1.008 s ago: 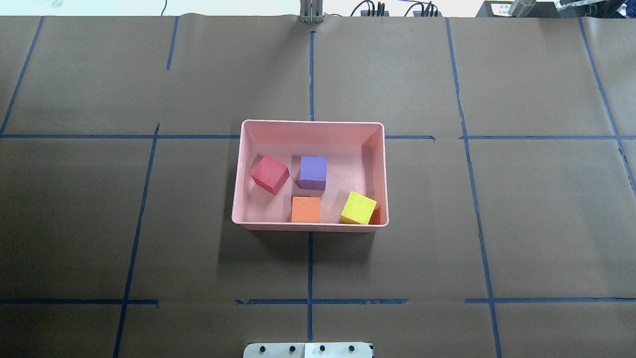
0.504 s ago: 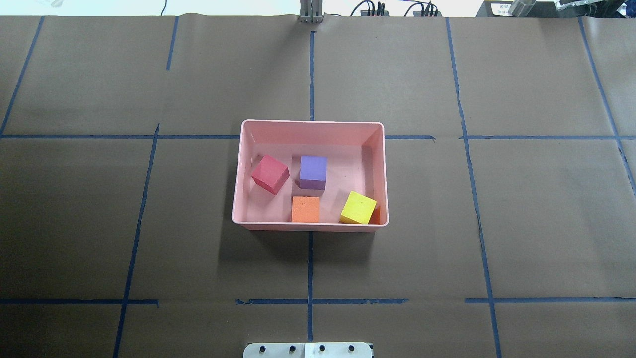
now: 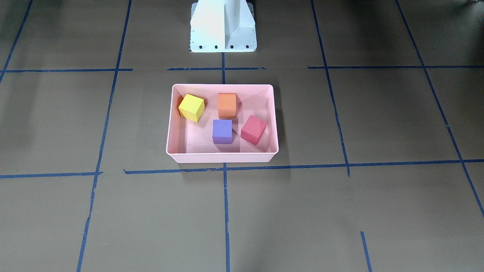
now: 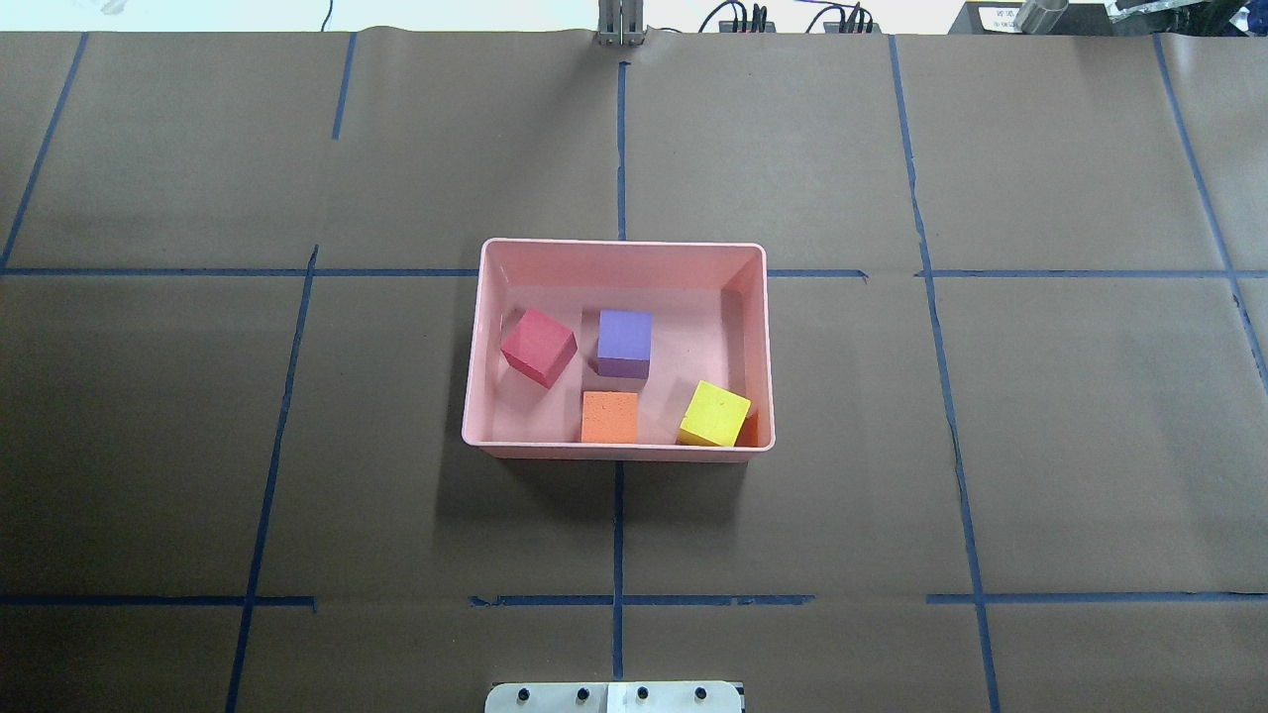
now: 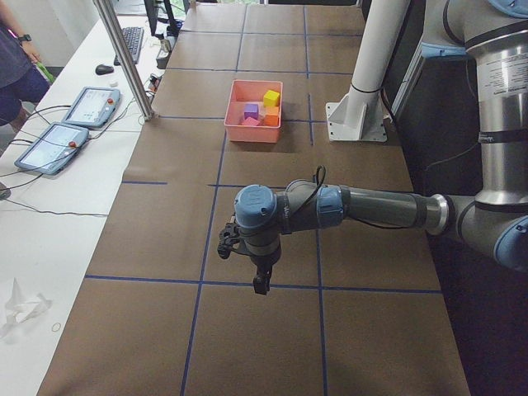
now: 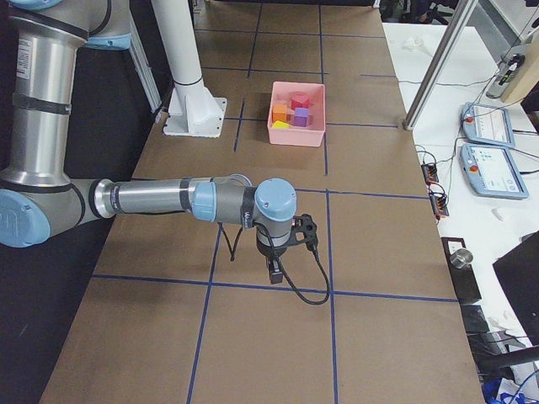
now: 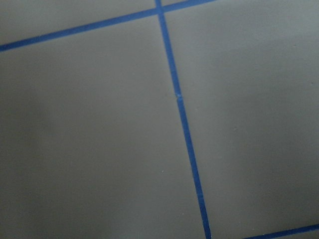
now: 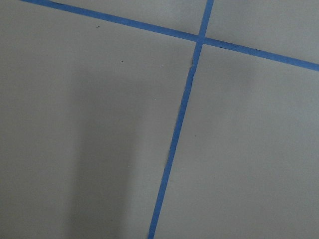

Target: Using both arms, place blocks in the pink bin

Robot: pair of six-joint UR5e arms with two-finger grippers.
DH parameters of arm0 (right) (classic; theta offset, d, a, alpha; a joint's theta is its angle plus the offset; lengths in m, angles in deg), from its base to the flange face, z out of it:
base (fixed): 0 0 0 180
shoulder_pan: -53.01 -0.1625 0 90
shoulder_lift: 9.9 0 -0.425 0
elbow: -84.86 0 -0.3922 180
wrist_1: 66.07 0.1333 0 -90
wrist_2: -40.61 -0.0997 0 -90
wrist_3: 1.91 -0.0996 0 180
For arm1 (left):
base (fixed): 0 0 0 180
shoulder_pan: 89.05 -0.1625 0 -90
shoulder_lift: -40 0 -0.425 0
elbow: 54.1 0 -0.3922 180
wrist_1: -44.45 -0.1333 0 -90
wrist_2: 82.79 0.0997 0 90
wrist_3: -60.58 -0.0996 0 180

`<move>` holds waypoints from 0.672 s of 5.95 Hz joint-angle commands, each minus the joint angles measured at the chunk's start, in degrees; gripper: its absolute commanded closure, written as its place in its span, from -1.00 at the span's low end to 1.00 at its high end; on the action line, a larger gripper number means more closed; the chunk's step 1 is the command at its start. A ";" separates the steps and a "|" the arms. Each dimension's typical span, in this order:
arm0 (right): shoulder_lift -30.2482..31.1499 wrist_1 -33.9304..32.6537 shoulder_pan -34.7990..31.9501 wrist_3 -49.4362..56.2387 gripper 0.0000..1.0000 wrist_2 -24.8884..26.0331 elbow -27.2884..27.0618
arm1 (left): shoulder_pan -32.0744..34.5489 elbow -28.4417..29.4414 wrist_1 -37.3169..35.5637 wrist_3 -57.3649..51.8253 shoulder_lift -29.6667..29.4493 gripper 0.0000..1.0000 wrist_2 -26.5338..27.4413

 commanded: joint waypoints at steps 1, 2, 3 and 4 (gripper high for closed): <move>0.00 0.00 0.00 0.00 -1.00 0.00 0.00 | 0.13 0.18 -0.06 0.02 -0.11 -1.00 0.14; 0.00 0.00 0.00 0.00 -1.00 0.00 0.00 | 0.13 -0.60 -0.06 0.02 -0.03 -1.00 0.05; 0.17 0.00 0.00 0.09 -1.00 0.00 0.00 | 0.13 -0.35 -0.06 0.02 0.06 -1.00 -0.04; 0.26 0.00 0.00 0.09 -1.00 0.00 0.08 | 0.13 -0.87 -0.06 0.02 0.32 -1.00 -0.04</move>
